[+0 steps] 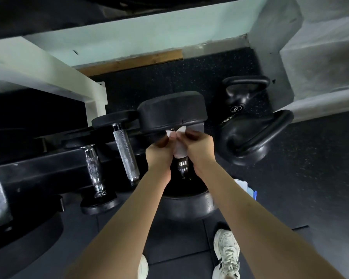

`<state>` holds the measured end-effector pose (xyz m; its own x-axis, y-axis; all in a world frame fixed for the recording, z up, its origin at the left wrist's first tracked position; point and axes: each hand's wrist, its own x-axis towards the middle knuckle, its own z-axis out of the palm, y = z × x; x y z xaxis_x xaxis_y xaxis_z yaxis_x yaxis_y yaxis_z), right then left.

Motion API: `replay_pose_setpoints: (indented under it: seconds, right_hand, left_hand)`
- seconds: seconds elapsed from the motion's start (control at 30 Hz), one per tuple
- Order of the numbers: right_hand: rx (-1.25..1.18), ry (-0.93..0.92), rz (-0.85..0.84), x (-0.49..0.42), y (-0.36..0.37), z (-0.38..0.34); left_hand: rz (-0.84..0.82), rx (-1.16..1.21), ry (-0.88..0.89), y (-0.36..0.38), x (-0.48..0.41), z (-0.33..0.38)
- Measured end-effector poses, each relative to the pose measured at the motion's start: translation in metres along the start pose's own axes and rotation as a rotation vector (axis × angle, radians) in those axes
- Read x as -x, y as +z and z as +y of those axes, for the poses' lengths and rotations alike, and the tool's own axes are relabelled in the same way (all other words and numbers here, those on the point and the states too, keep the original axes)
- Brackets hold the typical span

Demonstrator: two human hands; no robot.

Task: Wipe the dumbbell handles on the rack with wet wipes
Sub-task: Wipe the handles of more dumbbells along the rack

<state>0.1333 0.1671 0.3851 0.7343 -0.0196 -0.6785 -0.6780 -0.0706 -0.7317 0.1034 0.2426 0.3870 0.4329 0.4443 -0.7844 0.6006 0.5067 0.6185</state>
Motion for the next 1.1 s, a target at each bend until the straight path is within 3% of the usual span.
replay_pose_setpoints:
  seconds: [0.13, 0.3, 0.47, 0.57, 0.73, 0.83, 0.93, 1.1]
  right_hand:
    - [0.115, -0.026, -0.050, 0.005, -0.009, 0.004]
    - [-0.118, 0.147, -0.041, -0.004, -0.002, -0.025]
    - [0.023, 0.045, -0.081, 0.004, -0.010, -0.008]
    - [0.191, 0.031, -0.095, 0.006, -0.022, 0.001]
    - [0.540, -0.045, -0.287, 0.010, -0.043, 0.012]
    - [0.612, -0.030, -0.381, 0.007, -0.050, 0.016]
    - [0.546, 0.013, -0.418, 0.002, -0.051, 0.016]
    - [0.235, 0.020, -0.411, -0.006, -0.047, 0.019]
  left_hand:
    - [-0.019, -0.141, 0.049, -0.009, 0.006, 0.000]
    - [0.010, -0.095, 0.033, -0.003, -0.002, 0.010]
    - [-0.024, -0.157, 0.061, -0.009, 0.002, 0.003]
    - [-0.068, -0.319, 0.068, -0.019, 0.006, -0.005]
    - [-0.240, -0.606, 0.150, -0.034, -0.002, -0.008]
    - [-0.351, -0.755, 0.158, -0.040, -0.003, -0.005]
    - [-0.365, -0.711, 0.149, -0.040, -0.006, -0.007]
    - [-0.336, -0.309, 0.088, -0.036, -0.003, -0.010]
